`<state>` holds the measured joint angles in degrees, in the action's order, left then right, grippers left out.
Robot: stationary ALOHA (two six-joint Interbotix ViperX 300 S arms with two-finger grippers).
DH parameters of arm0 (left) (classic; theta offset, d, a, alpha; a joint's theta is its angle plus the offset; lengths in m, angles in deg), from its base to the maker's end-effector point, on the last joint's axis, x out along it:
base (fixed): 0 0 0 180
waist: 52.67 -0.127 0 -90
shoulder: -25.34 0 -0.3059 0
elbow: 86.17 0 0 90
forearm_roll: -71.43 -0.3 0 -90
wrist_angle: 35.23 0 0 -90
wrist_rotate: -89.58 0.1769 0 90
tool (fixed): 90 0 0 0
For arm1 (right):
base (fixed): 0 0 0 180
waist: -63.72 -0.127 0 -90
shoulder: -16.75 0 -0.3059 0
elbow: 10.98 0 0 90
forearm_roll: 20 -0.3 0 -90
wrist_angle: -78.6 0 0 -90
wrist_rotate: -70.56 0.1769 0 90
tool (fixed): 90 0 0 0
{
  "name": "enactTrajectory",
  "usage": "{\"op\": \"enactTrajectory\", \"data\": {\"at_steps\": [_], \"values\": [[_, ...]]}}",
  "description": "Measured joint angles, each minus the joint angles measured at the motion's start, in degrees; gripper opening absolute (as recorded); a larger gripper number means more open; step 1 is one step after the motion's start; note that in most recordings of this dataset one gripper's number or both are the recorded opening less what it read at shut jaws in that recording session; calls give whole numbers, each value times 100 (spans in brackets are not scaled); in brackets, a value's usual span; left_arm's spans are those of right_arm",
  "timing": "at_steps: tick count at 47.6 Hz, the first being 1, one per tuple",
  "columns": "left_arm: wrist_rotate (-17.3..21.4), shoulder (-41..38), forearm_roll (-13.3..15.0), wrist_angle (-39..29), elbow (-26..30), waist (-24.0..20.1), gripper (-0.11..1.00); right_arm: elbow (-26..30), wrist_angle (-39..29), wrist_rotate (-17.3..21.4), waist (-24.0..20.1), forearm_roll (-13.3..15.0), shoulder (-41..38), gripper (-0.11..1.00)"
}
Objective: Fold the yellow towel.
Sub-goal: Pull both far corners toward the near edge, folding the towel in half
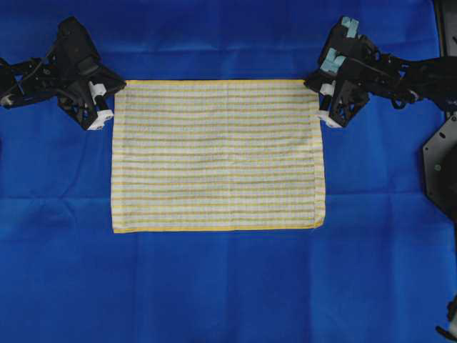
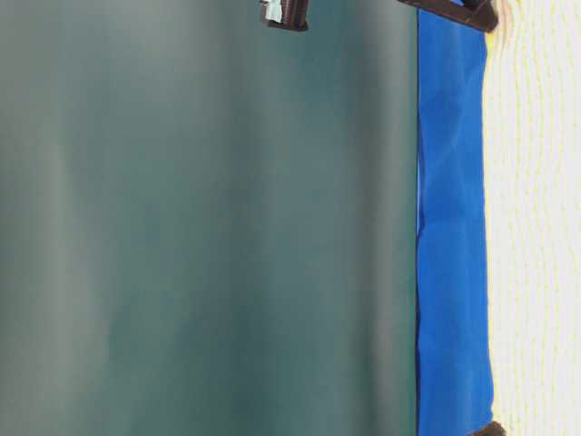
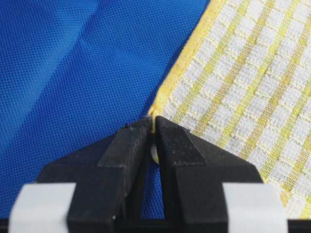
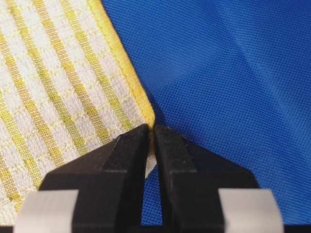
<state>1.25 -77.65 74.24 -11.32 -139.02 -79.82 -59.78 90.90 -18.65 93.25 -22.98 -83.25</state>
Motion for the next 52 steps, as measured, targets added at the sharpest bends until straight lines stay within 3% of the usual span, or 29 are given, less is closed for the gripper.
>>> {"op": "enactTrajectory", "data": {"at_steps": [18, 37, 52], "values": [[536, 360, 0, -378, 167, -132, 4, 0, -9, 9, -9, -185, 202, 6], [492, 1187, 0, -1160, 334, -167, 4, 0, -378, 18, 26, -220, 940, 6], [281, 2057, 26, -1494, 9, 334, 4, -97, -844, 26, -202, -246, 1635, 6]]}}
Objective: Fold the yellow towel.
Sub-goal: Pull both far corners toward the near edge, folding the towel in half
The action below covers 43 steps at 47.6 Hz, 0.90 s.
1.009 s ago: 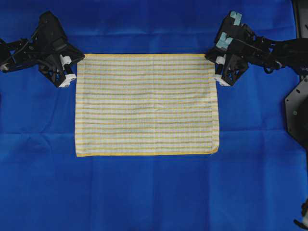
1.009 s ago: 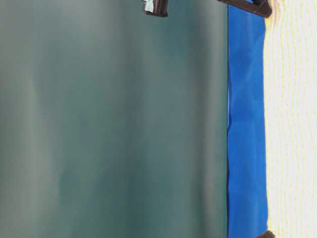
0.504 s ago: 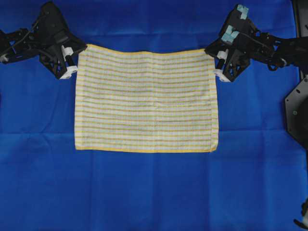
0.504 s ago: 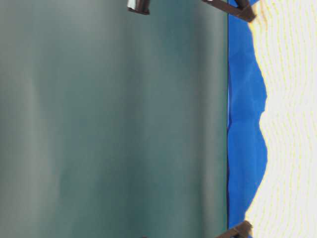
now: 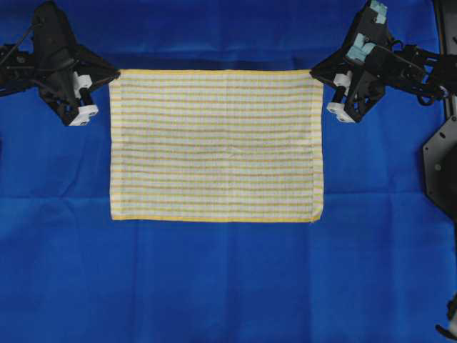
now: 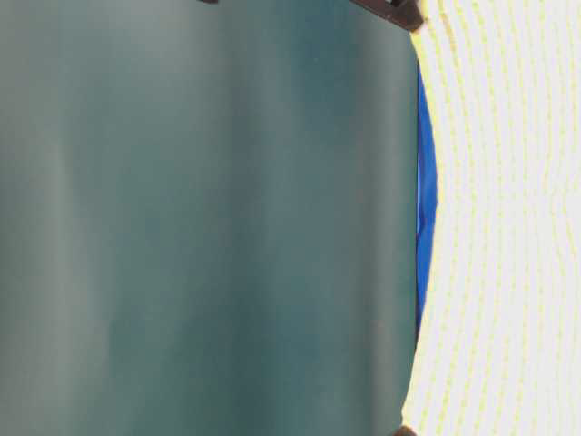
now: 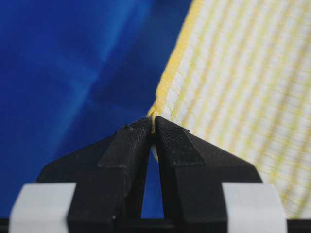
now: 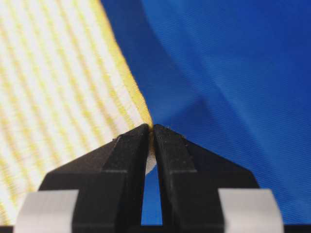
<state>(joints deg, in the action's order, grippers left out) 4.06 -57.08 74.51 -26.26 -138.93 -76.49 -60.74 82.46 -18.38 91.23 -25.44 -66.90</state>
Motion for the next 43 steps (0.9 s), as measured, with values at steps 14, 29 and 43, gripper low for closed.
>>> {"op": "enactTrajectory", "data": {"at_steps": [14, 29, 43], "values": [[-536, 457, 9, -9, -352, 853, 4, -369, -88, 360, -703, -255, 606, 6], [-958, 659, 9, -9, -519, 1802, 4, -554, -123, 844, -1723, -439, 879, 6], [-1310, 659, 9, 35, -545, 2725, 4, -580, -132, 1037, -2619, -738, 712, 6]]}}
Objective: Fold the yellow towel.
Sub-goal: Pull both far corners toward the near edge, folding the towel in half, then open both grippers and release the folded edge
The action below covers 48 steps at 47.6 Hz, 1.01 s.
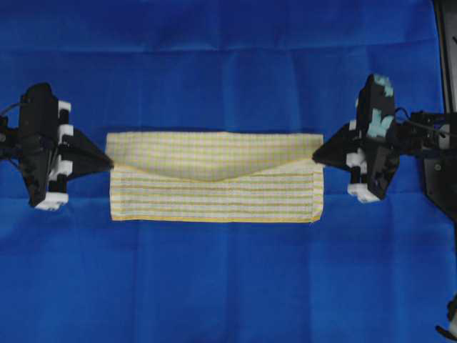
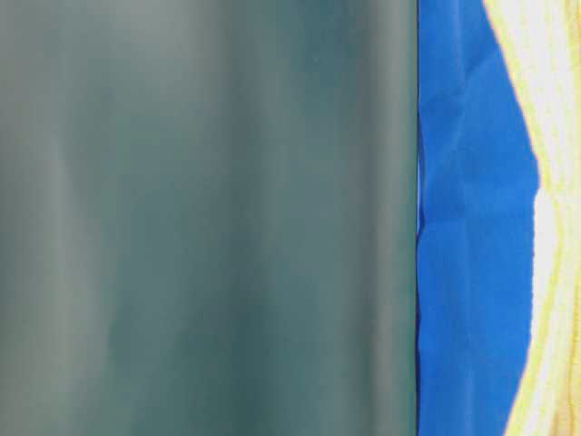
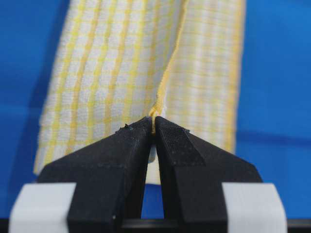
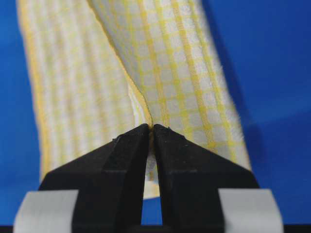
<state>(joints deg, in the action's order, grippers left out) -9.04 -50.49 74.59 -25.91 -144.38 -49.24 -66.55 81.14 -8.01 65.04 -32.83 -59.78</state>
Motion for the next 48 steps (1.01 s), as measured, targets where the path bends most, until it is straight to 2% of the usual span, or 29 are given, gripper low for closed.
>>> {"op": "enactTrajectory", "data": {"at_steps": [9, 17, 45, 48], "values": [[-281, -70, 9, 26, 0, 431, 4, -26, 9, 18, -431, -299, -185, 6], [-334, -193, 9, 44, 0, 571, 4, -18, 97, 18, -624, -396, -308, 6], [-334, -439, 9, 44, 35, 606, 5, -26, 149, 18, -756, -404, -448, 6], [-343, -439, 9, 44, 35, 598, 13, -18, 141, 18, -756, -404, -448, 16]]}}
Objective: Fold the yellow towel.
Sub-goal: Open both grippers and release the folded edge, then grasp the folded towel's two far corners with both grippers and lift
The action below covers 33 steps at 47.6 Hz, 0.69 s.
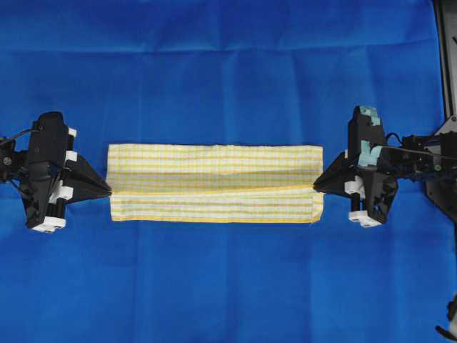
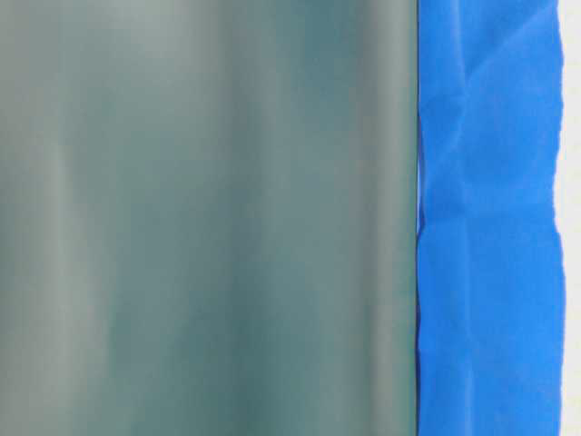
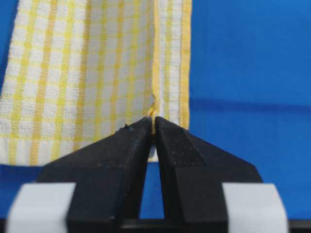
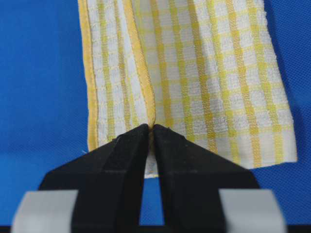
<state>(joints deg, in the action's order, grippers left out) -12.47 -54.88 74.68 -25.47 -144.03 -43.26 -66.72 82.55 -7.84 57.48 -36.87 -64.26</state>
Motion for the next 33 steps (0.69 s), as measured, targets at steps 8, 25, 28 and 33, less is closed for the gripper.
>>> {"op": "enactTrajectory", "data": {"at_steps": [8, 25, 28, 33], "values": [[44, 70, 0, -9, 62, -97, 61, 44, 18, -88, 0, 9, 18, 66], [527, 492, -9, -44, 105, -1037, 70, 88, -167, -176, 870, 483, 554, 78], [580, 404, -18, -70, 123, -1195, 70, 88, -290, -185, 1107, 562, 536, 78], [615, 141, -18, -88, 176, -1327, 70, 123, -431, -185, 1301, 686, 378, 78]]}}
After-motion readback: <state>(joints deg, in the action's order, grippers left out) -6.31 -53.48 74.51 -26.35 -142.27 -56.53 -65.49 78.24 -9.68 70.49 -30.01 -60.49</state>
